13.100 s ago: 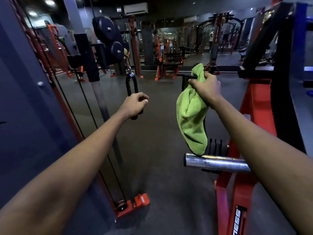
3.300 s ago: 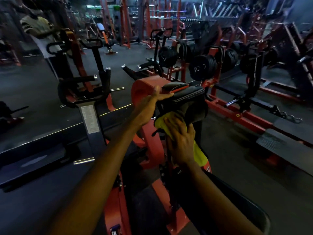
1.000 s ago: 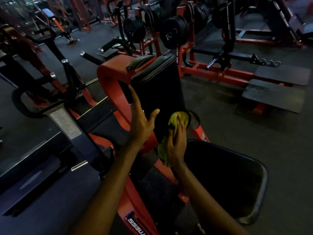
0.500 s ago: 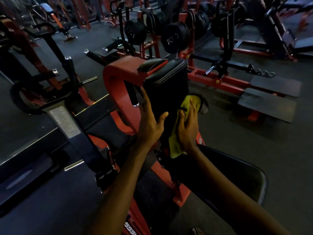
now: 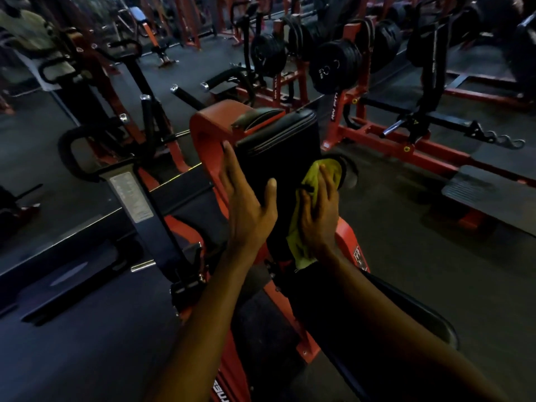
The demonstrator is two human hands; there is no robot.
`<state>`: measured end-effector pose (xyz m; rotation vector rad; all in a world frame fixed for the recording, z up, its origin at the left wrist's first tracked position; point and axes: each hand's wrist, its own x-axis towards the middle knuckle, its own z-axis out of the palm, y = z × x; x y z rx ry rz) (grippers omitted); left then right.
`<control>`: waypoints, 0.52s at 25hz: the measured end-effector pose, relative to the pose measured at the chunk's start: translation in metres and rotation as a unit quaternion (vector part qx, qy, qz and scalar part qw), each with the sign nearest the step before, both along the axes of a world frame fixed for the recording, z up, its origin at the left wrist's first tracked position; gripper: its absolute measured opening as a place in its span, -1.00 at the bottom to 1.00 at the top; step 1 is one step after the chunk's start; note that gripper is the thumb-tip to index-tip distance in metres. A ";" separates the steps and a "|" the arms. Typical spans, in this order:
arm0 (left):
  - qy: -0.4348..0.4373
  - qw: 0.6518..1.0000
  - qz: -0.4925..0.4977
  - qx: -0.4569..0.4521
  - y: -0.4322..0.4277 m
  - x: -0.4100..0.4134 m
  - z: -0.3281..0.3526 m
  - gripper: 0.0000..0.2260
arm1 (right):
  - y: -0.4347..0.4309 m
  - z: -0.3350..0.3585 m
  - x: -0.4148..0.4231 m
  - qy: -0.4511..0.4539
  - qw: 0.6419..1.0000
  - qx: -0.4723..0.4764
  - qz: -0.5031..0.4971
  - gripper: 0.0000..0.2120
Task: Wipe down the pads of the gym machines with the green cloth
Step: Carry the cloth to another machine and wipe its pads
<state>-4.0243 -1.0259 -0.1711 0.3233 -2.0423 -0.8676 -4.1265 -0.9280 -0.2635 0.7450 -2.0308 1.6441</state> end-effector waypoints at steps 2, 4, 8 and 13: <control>0.000 0.998 0.037 -0.055 0.005 -0.015 0.017 -0.41 | 0.000 0.031 -0.017 0.076 0.997 -0.001 0.029 -0.50; -0.021 0.995 0.043 -0.082 -0.004 -0.023 0.023 -0.54 | -0.002 0.051 -0.032 0.133 0.990 0.000 0.045 -0.50; -0.027 0.987 0.074 -0.143 -0.013 -0.023 0.022 -0.61 | 0.013 0.018 -0.048 0.095 0.992 -0.010 0.085 -0.48; -0.067 0.979 0.111 -0.156 -0.003 -0.021 0.038 -0.69 | 0.012 0.049 -0.064 0.088 0.986 -0.046 0.132 -0.52</control>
